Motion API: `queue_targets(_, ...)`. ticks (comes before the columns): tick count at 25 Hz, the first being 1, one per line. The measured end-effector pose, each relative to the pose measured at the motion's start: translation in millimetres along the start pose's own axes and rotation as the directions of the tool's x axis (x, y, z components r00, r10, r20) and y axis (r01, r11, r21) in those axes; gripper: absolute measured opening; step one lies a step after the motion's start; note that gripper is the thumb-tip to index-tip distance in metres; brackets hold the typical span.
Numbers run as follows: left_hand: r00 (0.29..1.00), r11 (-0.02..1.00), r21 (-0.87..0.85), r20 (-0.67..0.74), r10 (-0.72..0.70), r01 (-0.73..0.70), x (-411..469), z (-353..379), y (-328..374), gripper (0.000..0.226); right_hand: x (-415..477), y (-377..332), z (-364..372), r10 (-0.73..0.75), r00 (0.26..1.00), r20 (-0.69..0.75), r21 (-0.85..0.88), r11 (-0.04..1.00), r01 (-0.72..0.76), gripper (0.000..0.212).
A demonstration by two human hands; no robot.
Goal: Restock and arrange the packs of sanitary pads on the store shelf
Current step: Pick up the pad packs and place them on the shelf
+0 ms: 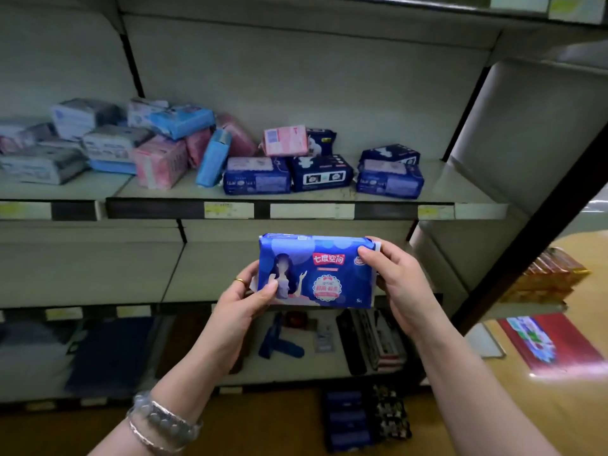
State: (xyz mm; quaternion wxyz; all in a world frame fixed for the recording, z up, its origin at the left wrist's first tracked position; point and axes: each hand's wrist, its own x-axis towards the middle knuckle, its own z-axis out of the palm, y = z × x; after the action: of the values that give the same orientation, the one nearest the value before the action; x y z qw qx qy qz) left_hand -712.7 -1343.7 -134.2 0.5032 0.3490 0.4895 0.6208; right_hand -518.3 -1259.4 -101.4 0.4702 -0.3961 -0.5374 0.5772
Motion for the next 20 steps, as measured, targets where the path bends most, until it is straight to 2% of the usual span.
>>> queue_targets(7, 0.997, 0.995, 0.070, -0.052, -0.063, 0.067, 19, 23, -39, 0.033, 18, 42, -37, 0.091, 0.995, 0.039, 0.010, 0.996, -0.091, 0.033)
queue_targets(9, 0.992, 0.992, 0.073, -0.084, -0.092, 0.098, 27, 31, -52, 0.034, 27, 54, -50, 0.105, 0.993, 0.047, 0.022, 0.994, -0.106, 0.028)
queue_targets(12, 0.985, 0.988, 0.074, -0.117, -0.123, 0.132, 40, 42, -69, 0.031, 42, 69, -68, 0.130, 0.986, 0.107, -0.009, 0.992, -0.130, 0.009)
queue_targets(17, 0.961, 0.972, 0.119, -0.215, -0.175, 0.204, 60, 39, -106, 0.024, 69, 112, -77, 0.202, 0.975, 0.095, -0.018, 0.979, -0.201, 0.021)
queue_targets(20, 0.958, 0.961, 0.167, -0.220, -0.181, 0.220, 75, 29, -140, 0.026, 80, 143, -77, 0.226, 0.972, 0.063, -0.053, 0.973, -0.223, 0.017)
